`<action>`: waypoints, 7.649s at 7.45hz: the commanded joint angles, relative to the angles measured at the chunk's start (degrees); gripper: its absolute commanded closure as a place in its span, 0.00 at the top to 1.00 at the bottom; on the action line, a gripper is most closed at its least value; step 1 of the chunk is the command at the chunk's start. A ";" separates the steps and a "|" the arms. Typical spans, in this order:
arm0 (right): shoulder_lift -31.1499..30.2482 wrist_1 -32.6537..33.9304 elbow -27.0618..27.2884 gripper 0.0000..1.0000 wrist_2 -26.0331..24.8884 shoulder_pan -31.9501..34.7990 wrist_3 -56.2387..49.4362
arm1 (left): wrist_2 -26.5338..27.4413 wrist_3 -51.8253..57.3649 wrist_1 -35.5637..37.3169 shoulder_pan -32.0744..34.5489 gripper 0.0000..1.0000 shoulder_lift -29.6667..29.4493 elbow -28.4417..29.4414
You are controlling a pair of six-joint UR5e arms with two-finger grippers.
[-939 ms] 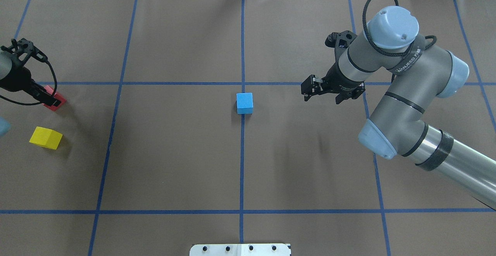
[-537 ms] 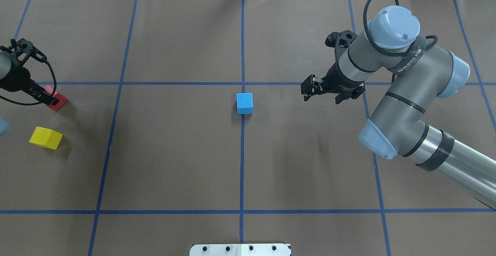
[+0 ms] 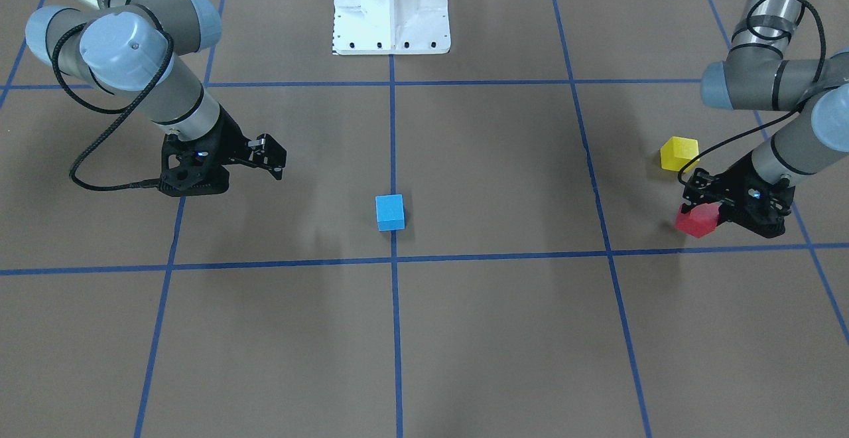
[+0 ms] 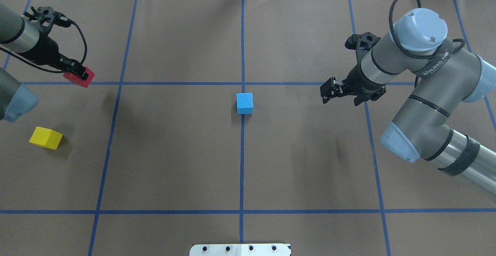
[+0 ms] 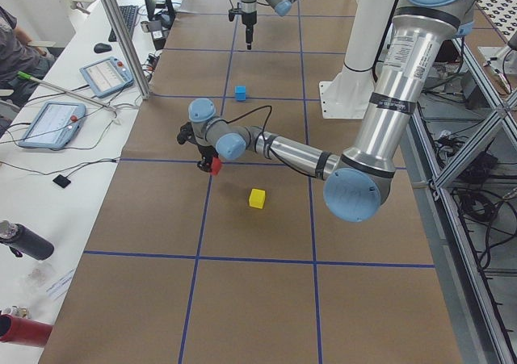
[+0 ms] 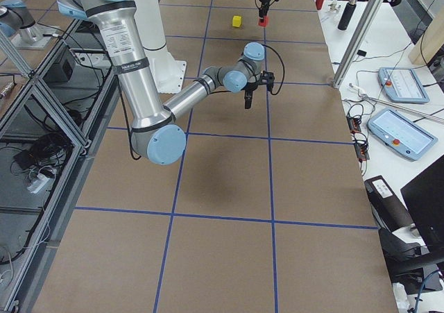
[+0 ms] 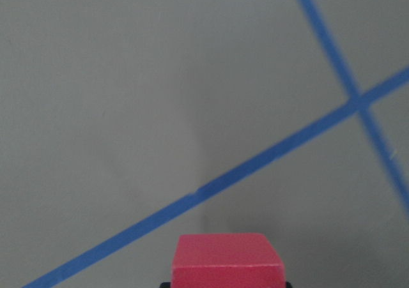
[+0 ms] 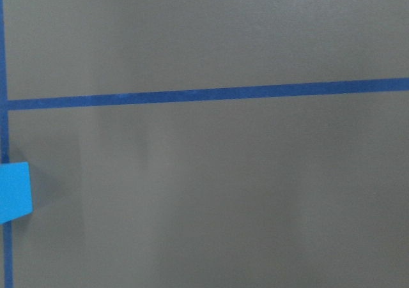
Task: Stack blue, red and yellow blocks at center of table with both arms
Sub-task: 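Carry the red cube with the left gripper above the blue cube, then lower the red cube onto the blue cube with the left gripper, then open the left gripper and lift it away from the stack, then move the left gripper to the yellow cube and grasp it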
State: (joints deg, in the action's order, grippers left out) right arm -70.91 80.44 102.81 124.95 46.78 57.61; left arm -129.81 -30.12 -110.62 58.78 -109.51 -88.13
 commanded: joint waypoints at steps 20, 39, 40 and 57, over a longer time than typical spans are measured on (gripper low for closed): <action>-13.37 0.07 -1.04 0.99 7.59 14.92 -23.95 | 17.92 -39.76 19.92 -24.68 0.00 -39.55 14.66; -13.37 0.07 -1.03 0.99 7.68 15.01 -23.86 | 21.17 -39.58 19.13 -25.56 0.14 -39.90 16.06; -13.37 0.07 -1.04 0.99 7.68 15.01 -23.86 | 21.17 -39.58 19.04 -25.56 0.46 -39.81 16.06; -12.76 0.07 -1.30 0.99 7.07 15.10 -23.60 | 11.55 3.40 6.57 -6.10 1.00 19.48 -21.92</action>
State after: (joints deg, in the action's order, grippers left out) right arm -83.67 80.51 101.52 132.16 61.84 33.92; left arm -114.24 -36.03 -100.25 47.32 -96.51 -111.28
